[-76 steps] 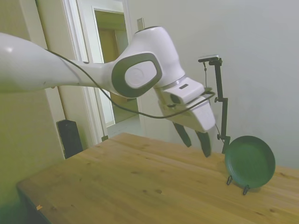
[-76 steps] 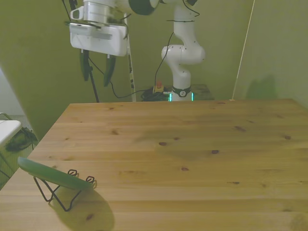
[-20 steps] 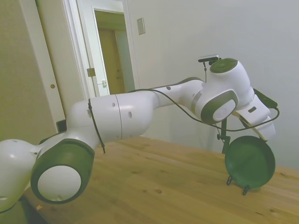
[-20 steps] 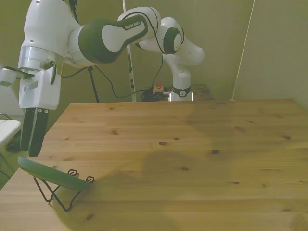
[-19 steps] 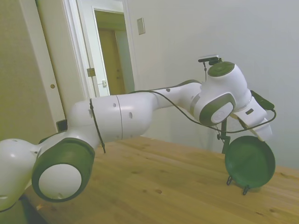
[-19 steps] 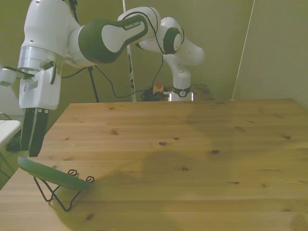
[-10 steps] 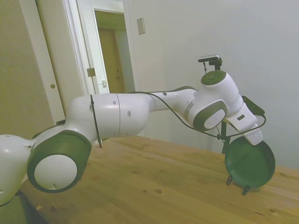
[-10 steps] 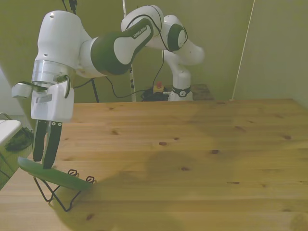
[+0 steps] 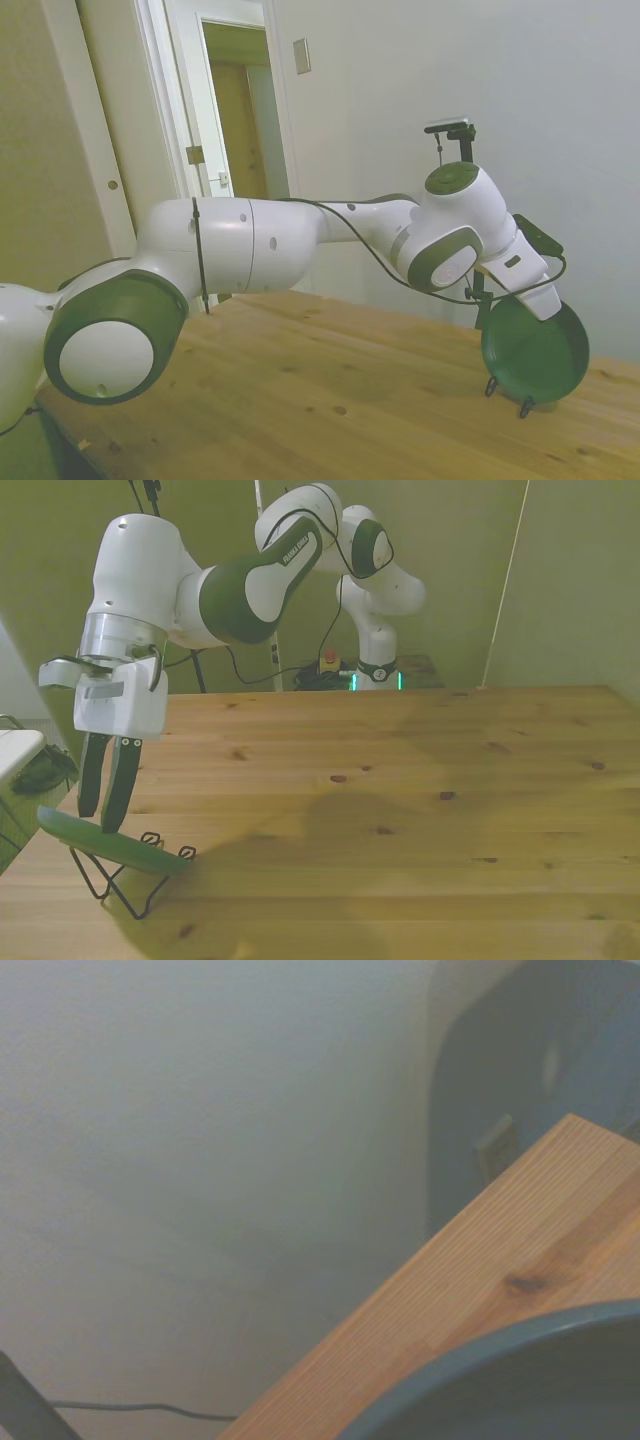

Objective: Unload the plate

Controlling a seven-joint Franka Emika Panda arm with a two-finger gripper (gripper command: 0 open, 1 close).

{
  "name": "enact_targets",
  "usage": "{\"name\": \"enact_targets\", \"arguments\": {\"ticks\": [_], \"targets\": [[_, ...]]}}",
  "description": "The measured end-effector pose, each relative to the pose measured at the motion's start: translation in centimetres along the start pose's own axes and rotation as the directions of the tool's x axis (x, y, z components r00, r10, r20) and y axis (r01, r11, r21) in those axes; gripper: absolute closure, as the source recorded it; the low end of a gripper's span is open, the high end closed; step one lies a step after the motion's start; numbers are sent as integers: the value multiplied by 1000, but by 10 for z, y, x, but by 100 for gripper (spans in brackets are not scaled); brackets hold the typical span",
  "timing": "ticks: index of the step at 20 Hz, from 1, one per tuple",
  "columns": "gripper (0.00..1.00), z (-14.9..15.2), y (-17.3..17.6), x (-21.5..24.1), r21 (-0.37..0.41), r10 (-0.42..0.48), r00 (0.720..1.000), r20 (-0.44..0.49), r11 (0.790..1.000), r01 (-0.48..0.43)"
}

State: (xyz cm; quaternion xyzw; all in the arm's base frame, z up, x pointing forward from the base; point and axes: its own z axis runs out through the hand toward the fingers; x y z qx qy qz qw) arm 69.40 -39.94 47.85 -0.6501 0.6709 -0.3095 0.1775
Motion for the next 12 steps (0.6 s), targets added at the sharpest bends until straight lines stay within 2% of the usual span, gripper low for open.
{"name": "enact_targets", "arguments": {"ticks": [4, 5, 12], "targets": [[0, 5, 1, 0, -1, -3, 1000, 0, 1000, 3], [100, 6, 1, 0, 0, -3, 1000, 0, 1000, 3], [100, 11, -8, 7, 8, -15, 1000, 0, 1000, 15]]}}
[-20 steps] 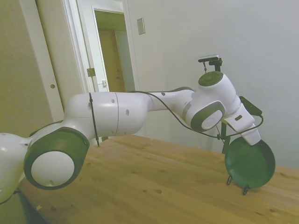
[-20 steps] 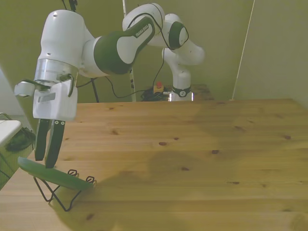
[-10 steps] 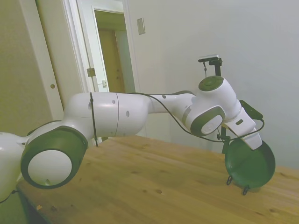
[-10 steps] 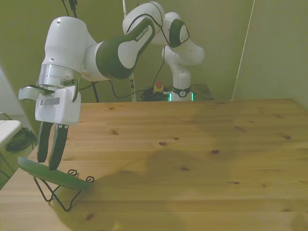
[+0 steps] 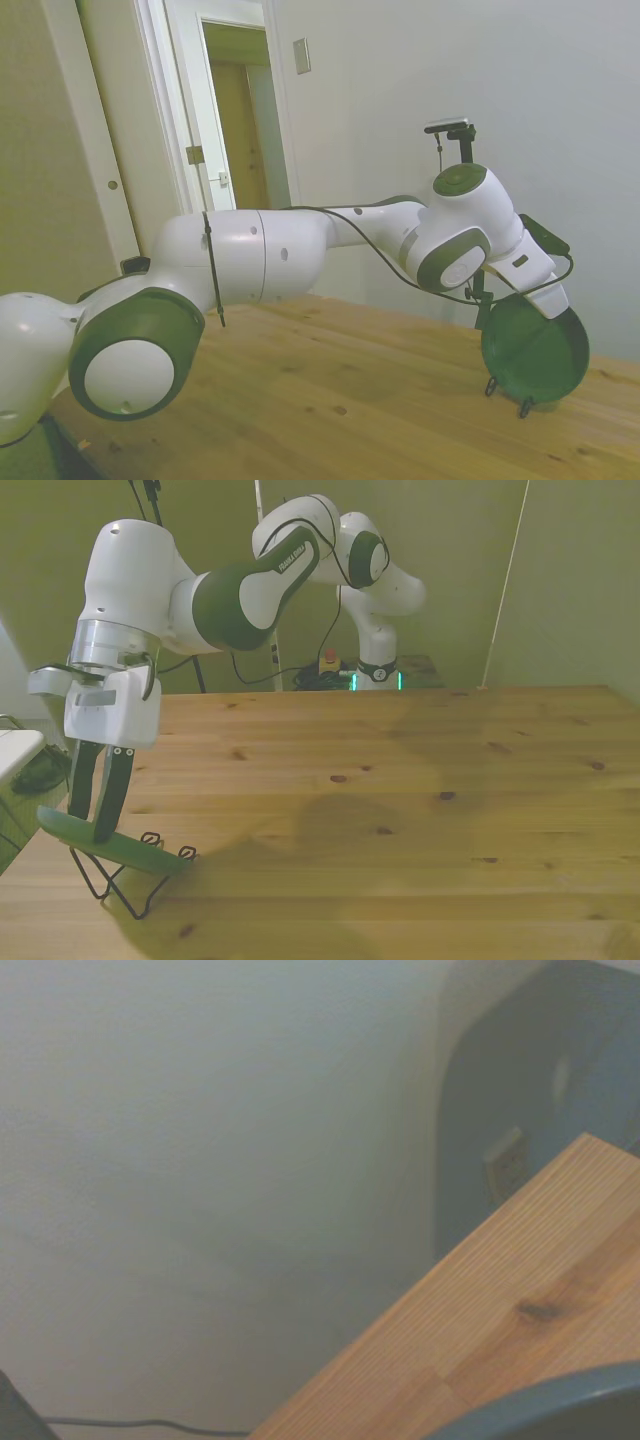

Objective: Unload the plate

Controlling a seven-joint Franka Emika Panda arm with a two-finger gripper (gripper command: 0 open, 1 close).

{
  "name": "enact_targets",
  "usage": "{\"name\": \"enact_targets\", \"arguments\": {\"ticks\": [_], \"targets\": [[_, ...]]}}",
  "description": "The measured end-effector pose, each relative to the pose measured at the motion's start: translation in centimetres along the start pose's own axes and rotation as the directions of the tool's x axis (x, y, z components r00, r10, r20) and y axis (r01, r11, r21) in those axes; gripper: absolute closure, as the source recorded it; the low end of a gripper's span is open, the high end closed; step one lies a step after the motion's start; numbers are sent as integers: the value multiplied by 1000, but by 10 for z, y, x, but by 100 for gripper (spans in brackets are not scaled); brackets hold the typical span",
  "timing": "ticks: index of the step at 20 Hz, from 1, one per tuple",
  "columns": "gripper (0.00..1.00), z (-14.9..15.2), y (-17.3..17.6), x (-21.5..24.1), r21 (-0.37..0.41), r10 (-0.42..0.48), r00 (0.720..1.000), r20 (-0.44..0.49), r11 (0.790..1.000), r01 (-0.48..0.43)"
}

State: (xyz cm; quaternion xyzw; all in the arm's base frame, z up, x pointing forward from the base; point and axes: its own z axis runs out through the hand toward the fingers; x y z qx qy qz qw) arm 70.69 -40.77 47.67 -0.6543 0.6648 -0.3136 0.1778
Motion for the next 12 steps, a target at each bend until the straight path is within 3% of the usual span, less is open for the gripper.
{"name": "enact_targets", "arguments": {"ticks": [12], "targets": [[100, 9, -3, -1, 2, -9, 1000, 7, 1000, 9]]}}
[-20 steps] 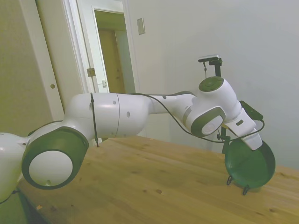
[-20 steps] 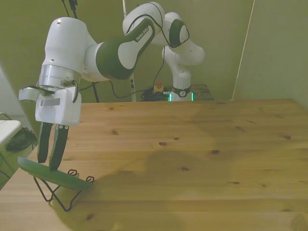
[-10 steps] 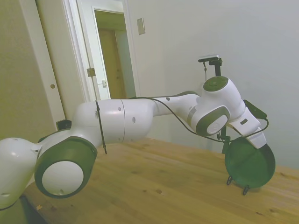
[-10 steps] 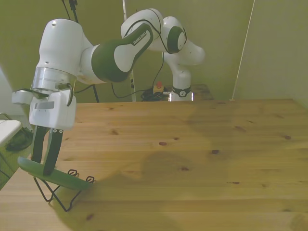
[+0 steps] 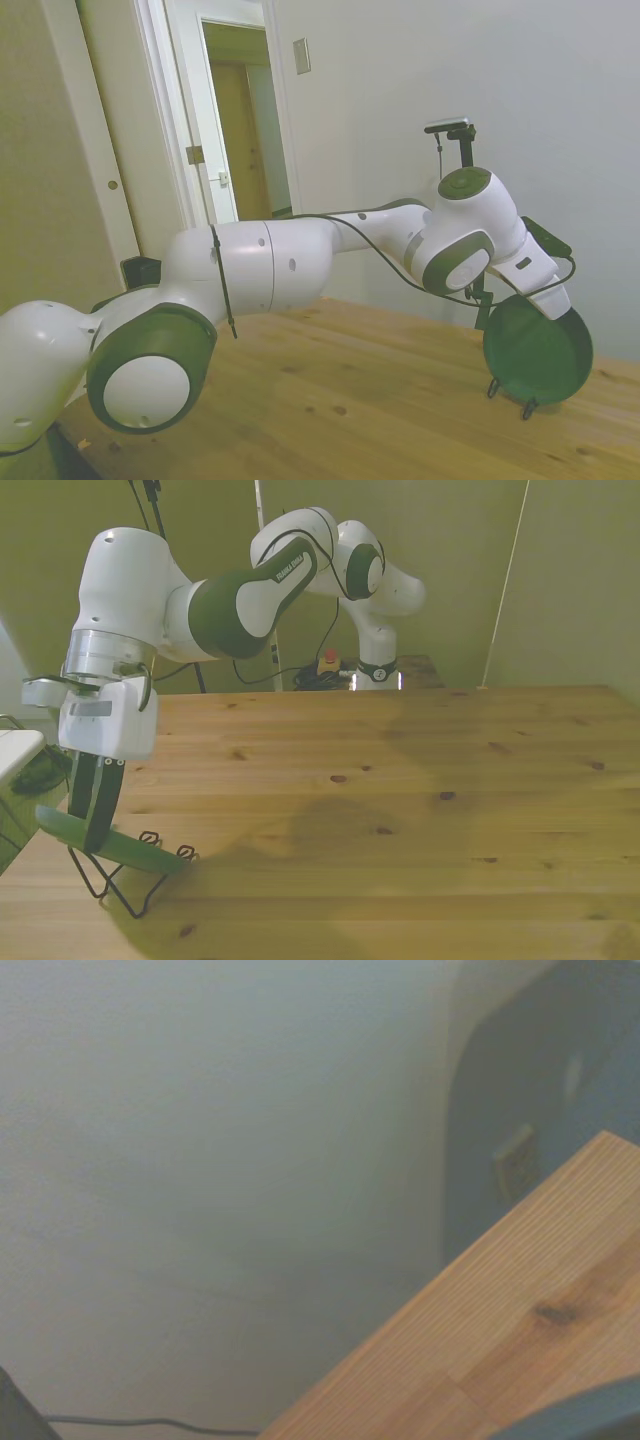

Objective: Unload the plate

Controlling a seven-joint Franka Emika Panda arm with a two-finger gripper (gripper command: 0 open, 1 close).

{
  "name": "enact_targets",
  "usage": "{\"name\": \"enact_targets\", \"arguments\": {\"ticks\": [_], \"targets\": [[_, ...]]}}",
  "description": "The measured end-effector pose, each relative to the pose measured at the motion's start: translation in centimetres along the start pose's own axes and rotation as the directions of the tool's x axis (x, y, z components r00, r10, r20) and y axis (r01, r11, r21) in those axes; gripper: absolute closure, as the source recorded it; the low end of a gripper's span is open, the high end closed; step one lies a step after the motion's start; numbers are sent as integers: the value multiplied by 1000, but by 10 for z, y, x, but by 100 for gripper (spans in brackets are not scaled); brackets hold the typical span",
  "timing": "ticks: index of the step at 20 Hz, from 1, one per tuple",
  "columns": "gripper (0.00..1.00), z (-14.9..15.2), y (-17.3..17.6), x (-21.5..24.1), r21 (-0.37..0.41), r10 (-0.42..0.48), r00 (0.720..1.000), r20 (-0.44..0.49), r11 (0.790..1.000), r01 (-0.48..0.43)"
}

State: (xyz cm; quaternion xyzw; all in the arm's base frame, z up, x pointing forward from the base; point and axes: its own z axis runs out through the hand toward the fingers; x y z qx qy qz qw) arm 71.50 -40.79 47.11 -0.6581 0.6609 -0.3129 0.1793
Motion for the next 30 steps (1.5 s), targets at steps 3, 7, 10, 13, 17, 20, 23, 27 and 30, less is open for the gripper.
{"name": "enact_targets", "arguments": {"ticks": [3, 7, 10, 13, 17, 20, 23, 27, 30], "targets": [[100, -1, -1, 0, 2, 0, 1000, -1, 1000, 0], [100, -2, -2, 0, 4, -1, 1000, -2, 1000, 1], [100, -2, -2, 0, 4, -1, 1000, -2, 1000, 1], [100, -2, -2, 0, 4, -1, 1000, -2, 1000, 1], [100, -2, -2, 0, 4, -1, 1000, -2, 1000, 1], [100, -6, -4, 1, 10, -2, 1000, -5, 1000, 2], [100, -19, -12, 2, 25, -6, 1000, -13, 1000, 6], [100, -39, -26, -1, 45, -20, 999, -25, 999, 21], [100, -60, -43, -17, 64, -43, 999, -26, 997, 45]]}}
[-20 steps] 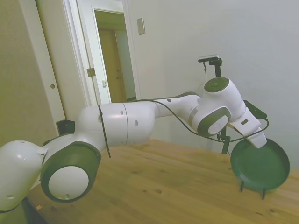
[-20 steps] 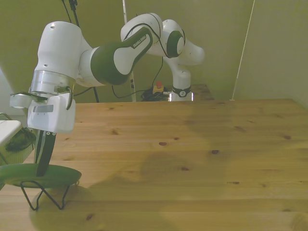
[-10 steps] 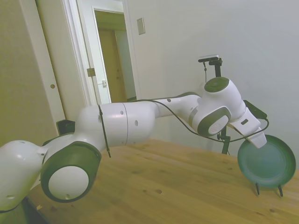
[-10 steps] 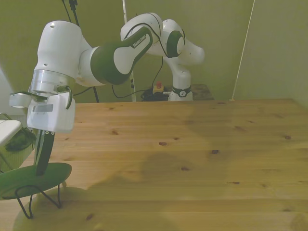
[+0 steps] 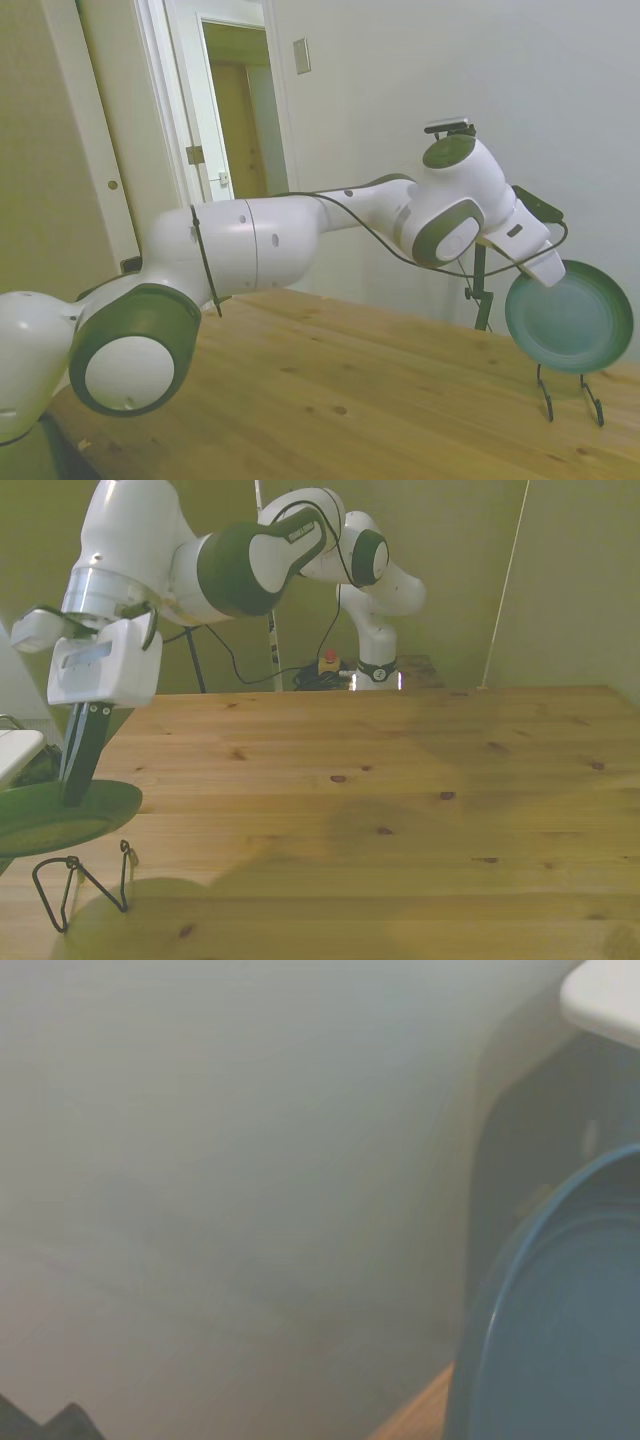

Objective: Unload the plate

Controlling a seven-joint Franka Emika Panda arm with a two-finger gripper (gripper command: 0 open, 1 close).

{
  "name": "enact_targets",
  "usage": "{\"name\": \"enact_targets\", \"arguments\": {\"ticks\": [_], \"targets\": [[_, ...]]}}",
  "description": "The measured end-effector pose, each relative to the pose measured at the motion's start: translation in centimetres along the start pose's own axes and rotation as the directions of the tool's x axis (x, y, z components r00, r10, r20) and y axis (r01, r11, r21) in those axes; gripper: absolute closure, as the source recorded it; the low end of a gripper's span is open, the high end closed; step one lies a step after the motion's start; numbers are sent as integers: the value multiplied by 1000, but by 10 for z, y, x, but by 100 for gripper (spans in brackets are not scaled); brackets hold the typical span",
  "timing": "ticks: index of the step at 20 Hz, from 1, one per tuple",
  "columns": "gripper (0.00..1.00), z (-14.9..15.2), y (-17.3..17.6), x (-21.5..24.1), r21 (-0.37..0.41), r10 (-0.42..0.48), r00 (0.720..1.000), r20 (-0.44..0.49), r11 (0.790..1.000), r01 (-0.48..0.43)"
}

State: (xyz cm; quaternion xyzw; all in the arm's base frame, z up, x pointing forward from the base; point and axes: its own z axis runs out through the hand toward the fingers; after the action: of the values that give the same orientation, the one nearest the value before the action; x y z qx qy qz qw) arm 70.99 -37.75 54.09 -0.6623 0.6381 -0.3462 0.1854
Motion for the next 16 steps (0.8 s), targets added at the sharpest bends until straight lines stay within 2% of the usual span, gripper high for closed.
{"name": "enact_targets", "arguments": {"ticks": [4, 8, 12, 16], "targets": [[100, -28, -26, -43, 7, -56, 998, 10, 998, 56], [100, -44, -32, -95, -29, -108, 994, 17, 994, 108], [100, -49, -20, -148, -137, -146, 989, 32, 979, 149], [100, -36, -3, -186, -285, -146, 984, 106, 943, 170]]}}
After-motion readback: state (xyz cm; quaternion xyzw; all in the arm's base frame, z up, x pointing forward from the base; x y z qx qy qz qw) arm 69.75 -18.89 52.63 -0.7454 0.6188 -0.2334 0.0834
